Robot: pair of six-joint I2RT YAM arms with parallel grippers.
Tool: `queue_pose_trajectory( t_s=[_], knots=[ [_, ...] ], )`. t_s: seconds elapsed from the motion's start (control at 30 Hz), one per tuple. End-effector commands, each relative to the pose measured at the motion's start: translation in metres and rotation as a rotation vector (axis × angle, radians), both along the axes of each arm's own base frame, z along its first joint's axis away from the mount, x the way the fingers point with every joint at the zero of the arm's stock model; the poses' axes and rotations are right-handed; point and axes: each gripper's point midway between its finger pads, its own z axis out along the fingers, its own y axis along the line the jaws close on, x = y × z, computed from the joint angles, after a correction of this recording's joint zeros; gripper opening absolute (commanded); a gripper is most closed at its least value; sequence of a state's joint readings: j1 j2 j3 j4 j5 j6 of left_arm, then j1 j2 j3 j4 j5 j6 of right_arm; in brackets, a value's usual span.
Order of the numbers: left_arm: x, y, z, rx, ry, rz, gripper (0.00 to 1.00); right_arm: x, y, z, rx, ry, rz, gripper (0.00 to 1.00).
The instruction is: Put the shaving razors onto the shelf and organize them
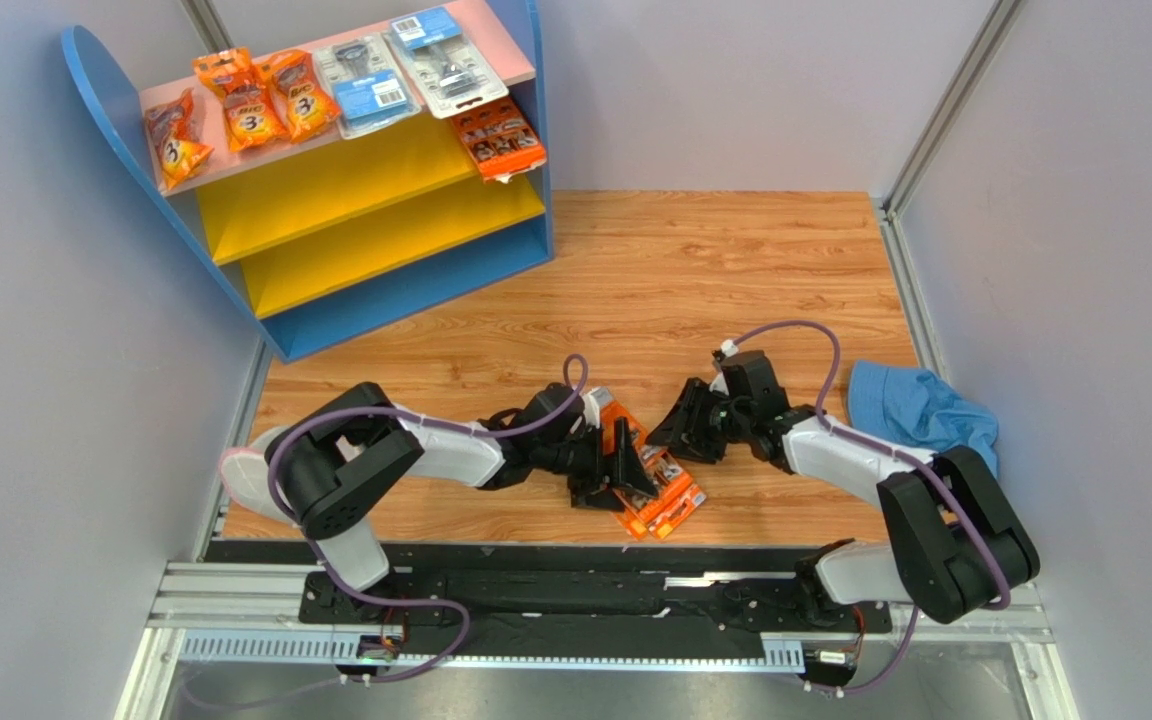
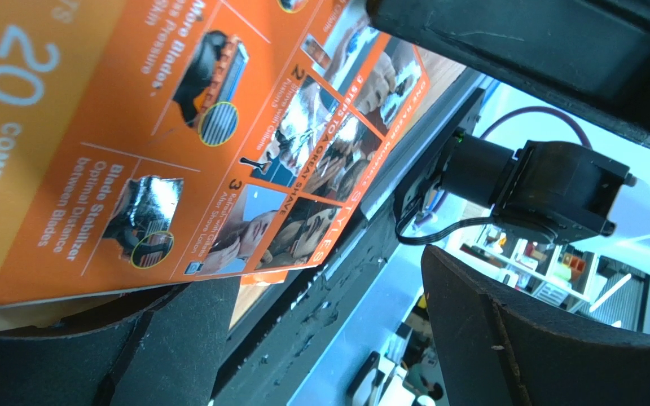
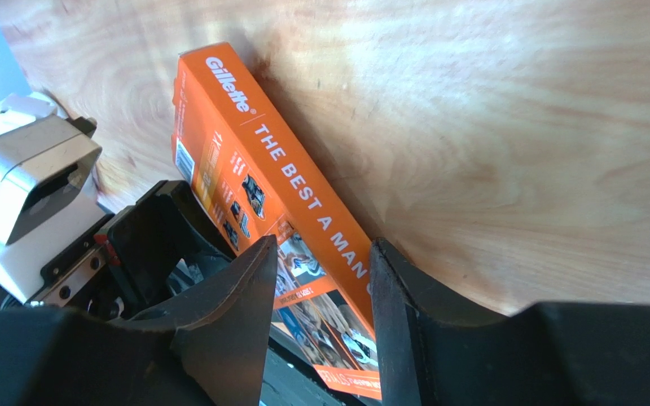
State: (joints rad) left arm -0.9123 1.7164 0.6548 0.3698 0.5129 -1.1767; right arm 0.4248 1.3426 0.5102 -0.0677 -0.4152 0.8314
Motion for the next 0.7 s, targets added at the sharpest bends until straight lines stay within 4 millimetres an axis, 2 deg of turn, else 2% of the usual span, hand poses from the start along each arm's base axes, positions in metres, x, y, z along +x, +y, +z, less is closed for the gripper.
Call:
queue_pose_trajectory(
  t_s=[0.0,0.2,0.37,0.53,0.57,0.6,0.63,0.67],
  knots=[
    [-0.005,0.036,-0.053,0.208,-0.012,0.101,0.89,-0.035,0.029,0.011,0.1,0.095,0.134,0.46],
    [-0.005,0.055,-0.056,0.241,-0.013,0.185,0.89,-0.058,0.019,-0.004,0.067,0.163,0.163,0.44],
    [0.009,0.068,-0.051,0.268,-0.048,0.246,0.9,-0.069,0.011,-0.006,0.05,0.176,0.162,0.44],
    [0.041,0.074,-0.033,0.292,-0.111,0.263,0.92,-0.068,0.009,-0.001,0.042,0.157,0.153,0.45],
    [0.041,0.075,-0.033,0.309,-0.103,0.248,0.92,-0.067,0.009,-0.001,0.04,0.155,0.151,0.45],
    [0.049,0.068,-0.023,0.295,-0.136,0.232,0.92,-0.066,0.01,0.001,0.043,0.152,0.149,0.45],
    [0.049,0.068,-0.022,0.305,-0.139,0.215,0.92,-0.066,0.009,0.0,0.038,0.154,0.146,0.45],
    [0.054,0.061,-0.01,0.278,-0.166,0.202,0.92,-0.065,0.01,0.001,0.041,0.15,0.145,0.45]
  ],
)
